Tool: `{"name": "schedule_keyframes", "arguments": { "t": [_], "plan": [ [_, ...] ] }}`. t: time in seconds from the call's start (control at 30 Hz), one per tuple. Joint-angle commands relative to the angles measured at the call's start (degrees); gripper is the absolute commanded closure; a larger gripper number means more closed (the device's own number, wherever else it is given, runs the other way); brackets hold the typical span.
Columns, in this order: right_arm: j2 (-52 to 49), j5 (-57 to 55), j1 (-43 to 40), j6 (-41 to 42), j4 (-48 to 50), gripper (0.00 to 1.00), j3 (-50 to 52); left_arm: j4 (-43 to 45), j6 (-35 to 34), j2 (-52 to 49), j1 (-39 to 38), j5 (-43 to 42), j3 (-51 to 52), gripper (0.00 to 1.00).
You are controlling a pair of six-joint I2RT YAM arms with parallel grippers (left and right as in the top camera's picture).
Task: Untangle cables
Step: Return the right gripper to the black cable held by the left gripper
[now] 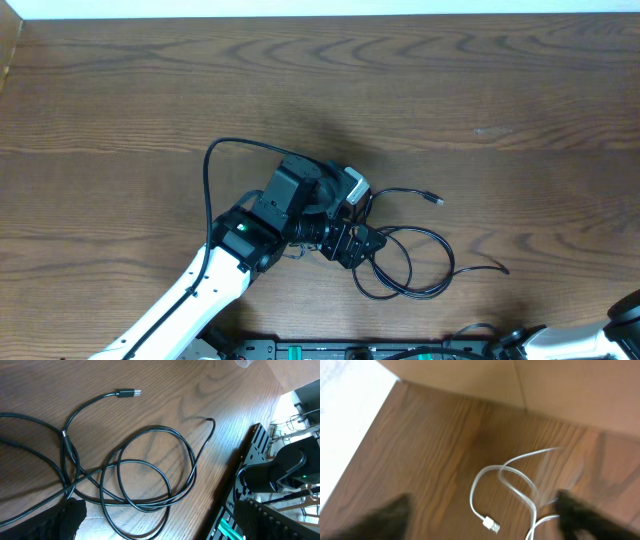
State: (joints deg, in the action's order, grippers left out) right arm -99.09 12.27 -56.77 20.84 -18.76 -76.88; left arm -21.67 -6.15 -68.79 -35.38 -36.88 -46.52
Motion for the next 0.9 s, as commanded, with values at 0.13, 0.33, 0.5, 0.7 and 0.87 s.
{"name": "schedule_keyframes", "arguments": {
  "t": [0.13,0.33,0.5,0.7,0.87],
  "plan": [
    [-0.04,11.45,2.03,10.38,-13.31,0.01,-1.09,-0.11,0.94,-0.02,-0.13,0.48,0.22,0.01],
    [-0.04,21.07,10.12,-0.13,-25.81,0.01,-1.07,-0.15,1.57,-0.02,-0.11,0.50,0.22,0.02],
    [-0.04,24.52,21.18,-16.22,-32.98,0.01,-1.07,-0.17,1.11,-0.07,-0.11,0.55,0.22,0.02],
    [-0.04,18.18,36.22,-29.73,-42.25,0.01,-1.01,-1.95,-0.24,-0.04,0.09,8.57,0.20,0.02],
    [-0.04,10.64,47.04,-33.97,-49.53,0.01,-1.01,-2.12,-5.29,0.20,4.37,12.24,-0.98,0.02]
  ]
}}
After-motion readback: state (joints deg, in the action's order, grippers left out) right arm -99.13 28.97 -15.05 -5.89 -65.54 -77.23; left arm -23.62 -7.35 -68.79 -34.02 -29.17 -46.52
